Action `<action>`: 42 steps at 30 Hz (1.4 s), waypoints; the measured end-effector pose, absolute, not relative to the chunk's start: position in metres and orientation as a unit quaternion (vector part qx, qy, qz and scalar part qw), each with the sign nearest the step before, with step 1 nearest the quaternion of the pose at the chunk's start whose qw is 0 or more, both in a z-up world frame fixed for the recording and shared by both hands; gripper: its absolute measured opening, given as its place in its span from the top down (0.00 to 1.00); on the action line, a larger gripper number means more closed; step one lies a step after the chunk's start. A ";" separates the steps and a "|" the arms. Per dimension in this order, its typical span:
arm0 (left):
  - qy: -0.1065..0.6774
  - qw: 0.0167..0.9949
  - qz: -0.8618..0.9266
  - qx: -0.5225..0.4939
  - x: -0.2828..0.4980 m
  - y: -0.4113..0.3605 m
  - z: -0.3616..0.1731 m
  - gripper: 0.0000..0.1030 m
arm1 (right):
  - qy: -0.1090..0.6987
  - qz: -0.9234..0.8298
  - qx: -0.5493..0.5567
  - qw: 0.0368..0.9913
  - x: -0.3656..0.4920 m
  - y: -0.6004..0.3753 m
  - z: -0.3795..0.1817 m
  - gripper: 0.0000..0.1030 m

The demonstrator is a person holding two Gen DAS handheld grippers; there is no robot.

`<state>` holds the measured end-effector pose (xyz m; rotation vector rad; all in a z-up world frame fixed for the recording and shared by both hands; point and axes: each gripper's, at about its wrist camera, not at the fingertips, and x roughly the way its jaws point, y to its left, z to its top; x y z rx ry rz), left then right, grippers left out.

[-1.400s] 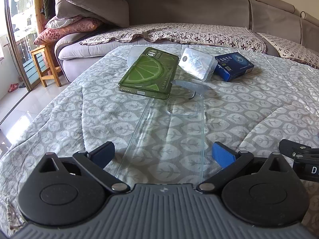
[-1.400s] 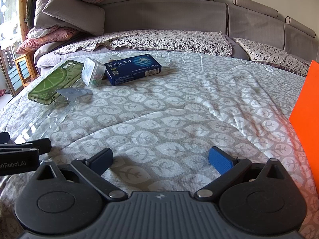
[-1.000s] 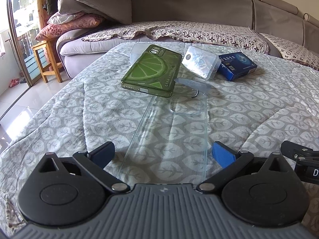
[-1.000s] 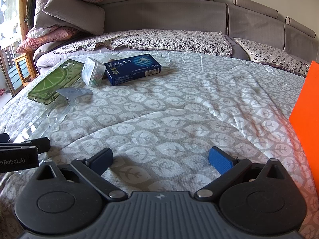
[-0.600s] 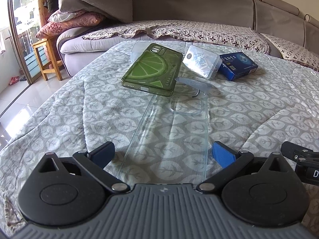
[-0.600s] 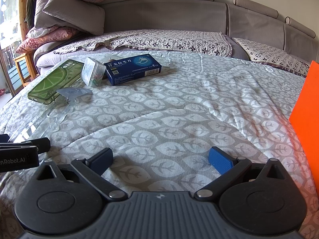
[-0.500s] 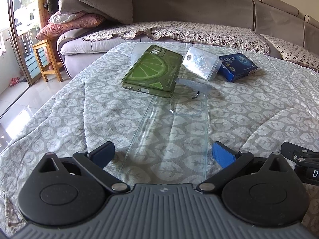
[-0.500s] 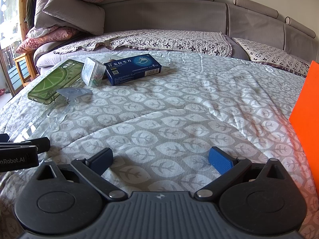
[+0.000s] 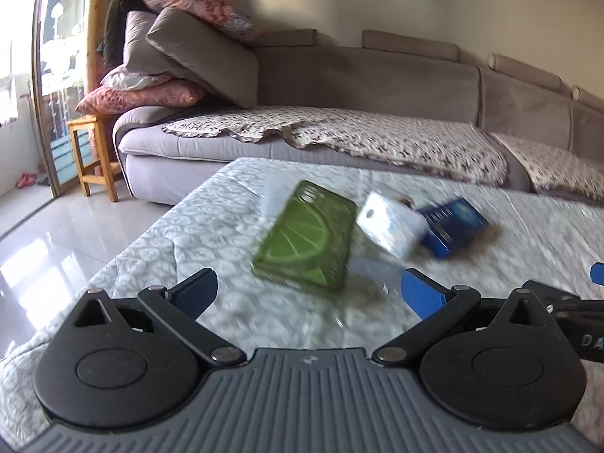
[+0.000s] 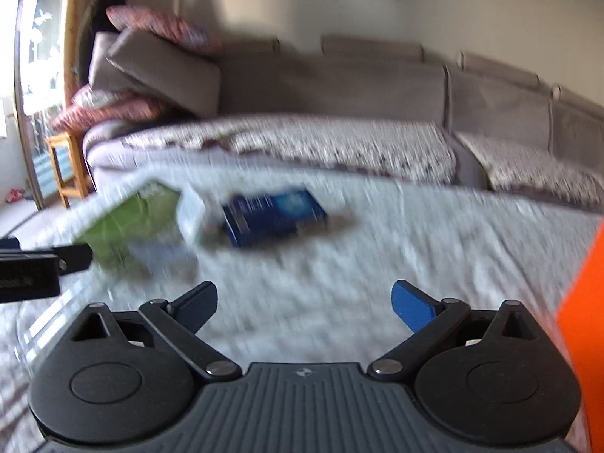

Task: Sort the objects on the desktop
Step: 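Reach the right tool to the blue medicine box while the left tool approaches the paperclip box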

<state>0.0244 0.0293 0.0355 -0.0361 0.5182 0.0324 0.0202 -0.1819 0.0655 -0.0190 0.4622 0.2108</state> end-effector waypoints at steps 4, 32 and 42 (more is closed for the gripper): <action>0.269 0.963 0.010 -0.020 0.048 0.034 0.030 0.00 | 0.215 0.110 -0.004 0.970 0.051 -0.176 0.071 0.02; 0.272 0.962 0.014 -0.015 0.061 0.024 0.029 0.00 | 0.279 0.227 -0.087 0.929 0.141 -0.169 0.057 0.00; 0.252 0.967 0.020 -0.014 0.053 0.019 0.033 0.00 | 0.288 0.220 -0.110 0.926 0.148 -0.168 0.052 0.00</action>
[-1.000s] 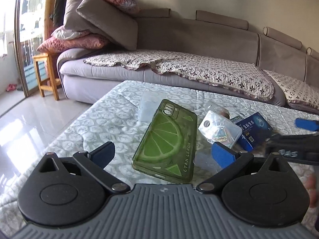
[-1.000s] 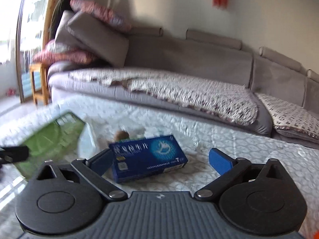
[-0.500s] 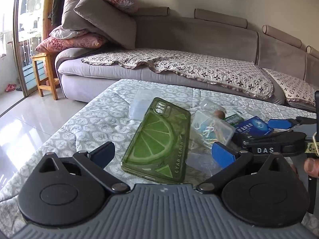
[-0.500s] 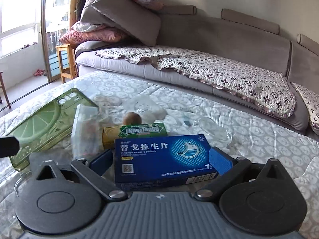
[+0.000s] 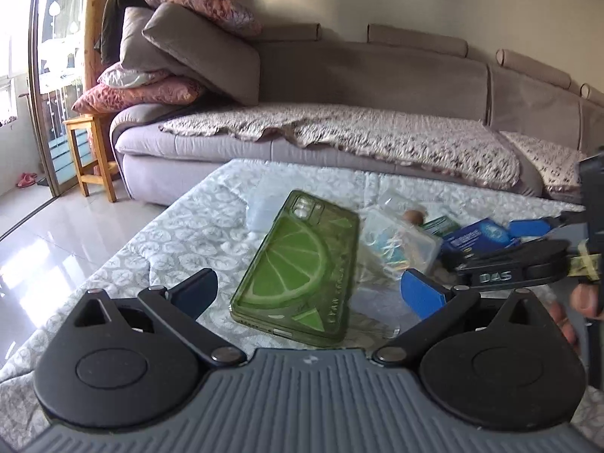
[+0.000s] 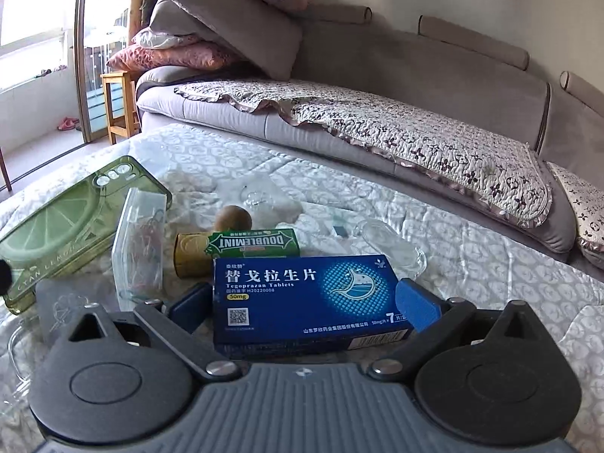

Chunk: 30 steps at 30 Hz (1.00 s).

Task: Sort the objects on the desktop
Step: 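Reach the right tool to the blue medicine box while the left tool approaches the paperclip box, then grasp the blue medicine box with the right tool while the left tool grasps the clear paperclip box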

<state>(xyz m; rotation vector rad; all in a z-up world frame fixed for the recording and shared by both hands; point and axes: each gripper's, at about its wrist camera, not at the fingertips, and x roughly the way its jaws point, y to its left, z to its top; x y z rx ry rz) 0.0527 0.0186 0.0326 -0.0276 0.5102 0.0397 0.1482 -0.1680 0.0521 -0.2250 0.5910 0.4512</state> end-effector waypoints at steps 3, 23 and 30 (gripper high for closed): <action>0.229 0.973 -0.024 -0.007 0.053 0.001 0.041 0.00 | 0.280 0.203 -0.109 0.932 0.146 -0.168 0.053 0.16; 0.244 0.967 -0.063 -0.029 0.092 -0.033 0.036 0.03 | 0.299 0.047 -0.003 0.953 0.088 -0.251 0.074 0.35; 0.239 0.970 -0.041 0.001 0.097 -0.047 0.027 0.06 | 0.246 0.071 0.010 0.967 0.112 -0.228 0.074 0.01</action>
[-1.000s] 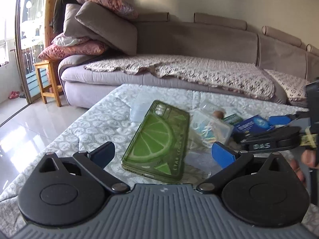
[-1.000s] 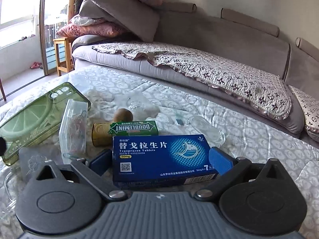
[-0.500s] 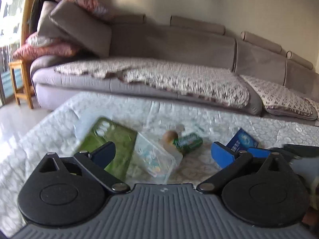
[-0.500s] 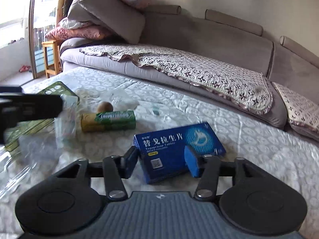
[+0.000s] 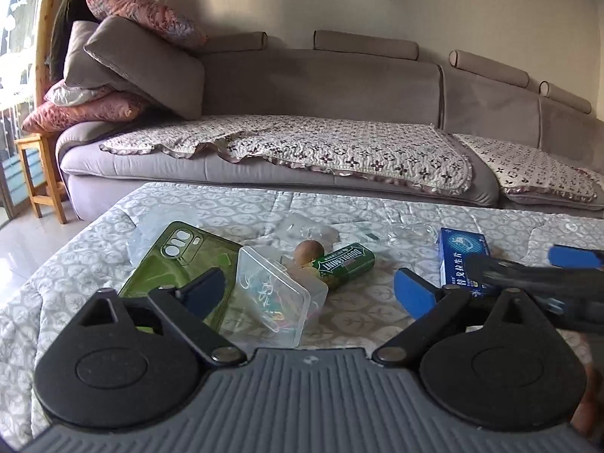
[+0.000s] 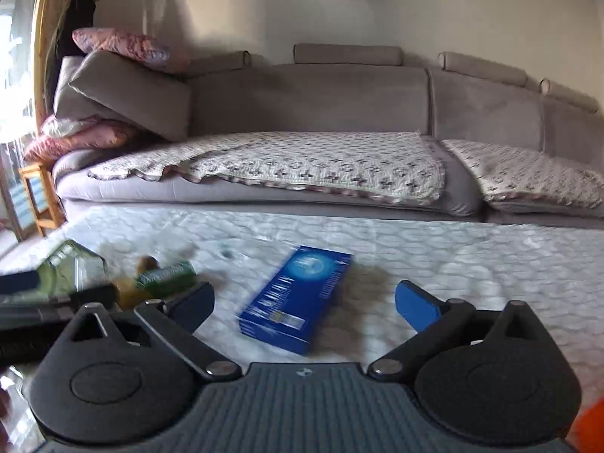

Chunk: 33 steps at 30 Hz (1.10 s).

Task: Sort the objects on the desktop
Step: 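Grasp the blue medicine box with the right tool while the left tool grasps the clear paperclip box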

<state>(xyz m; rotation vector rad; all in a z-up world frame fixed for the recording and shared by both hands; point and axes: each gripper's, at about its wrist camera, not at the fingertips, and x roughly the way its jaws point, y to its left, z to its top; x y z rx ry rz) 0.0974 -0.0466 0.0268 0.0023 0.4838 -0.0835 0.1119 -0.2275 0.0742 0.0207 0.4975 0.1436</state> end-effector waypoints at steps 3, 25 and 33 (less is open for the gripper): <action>0.244 0.969 -0.040 0.023 0.099 -0.053 0.020 0.10 | 0.284 0.084 0.047 0.954 0.136 -0.236 0.070 0.05; 0.284 0.956 0.023 0.063 0.052 -0.070 0.039 0.74 | 0.327 0.040 0.045 0.943 0.076 -0.259 0.077 0.46; 0.314 0.949 -0.012 0.027 0.012 -0.078 0.058 0.74 | 0.327 0.054 0.083 0.940 0.009 -0.268 0.107 0.45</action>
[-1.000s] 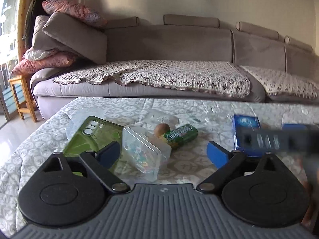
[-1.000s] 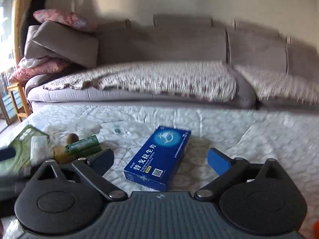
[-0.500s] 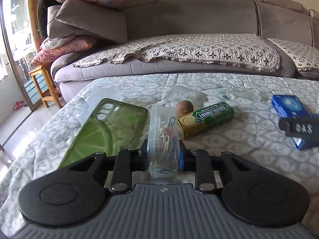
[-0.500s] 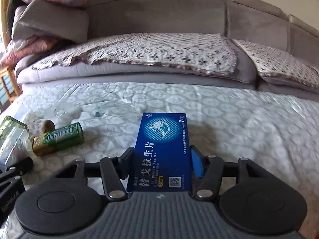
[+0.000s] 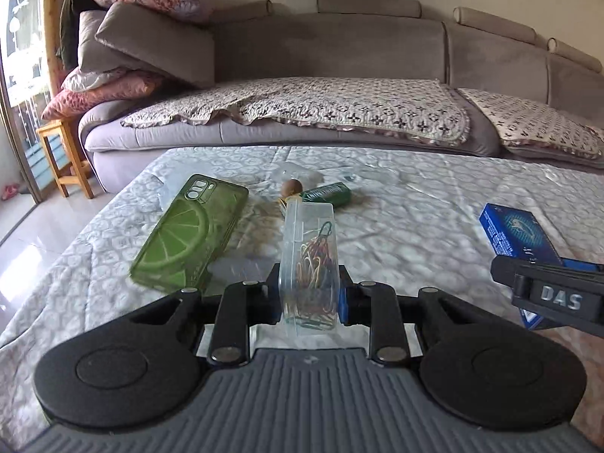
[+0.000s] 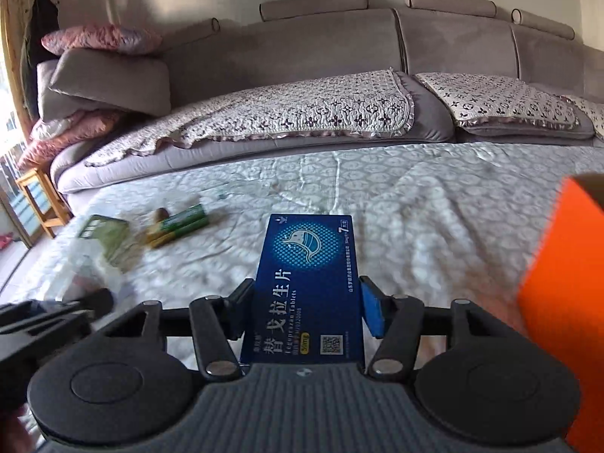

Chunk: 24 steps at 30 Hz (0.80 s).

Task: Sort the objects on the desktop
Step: 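Carry both boxes to the orange bin and release them inside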

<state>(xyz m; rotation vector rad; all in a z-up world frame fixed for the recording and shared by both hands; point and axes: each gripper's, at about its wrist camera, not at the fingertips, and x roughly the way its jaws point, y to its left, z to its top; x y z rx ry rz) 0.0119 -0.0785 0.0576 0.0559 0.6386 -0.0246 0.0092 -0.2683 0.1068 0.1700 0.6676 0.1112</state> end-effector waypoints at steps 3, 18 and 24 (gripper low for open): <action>0.314 0.949 -0.025 0.031 -0.004 -0.086 0.061 0.74 | 0.315 0.060 0.082 0.944 -0.022 -0.275 0.122 0.45; 0.258 0.958 -0.125 0.032 -0.076 -0.159 0.123 0.74 | 0.226 0.040 0.110 0.967 -0.125 -0.364 0.188 0.45; 0.241 0.954 -0.175 0.028 -0.083 -0.199 0.132 0.74 | 0.199 -0.005 0.115 0.973 -0.144 -0.411 0.194 0.45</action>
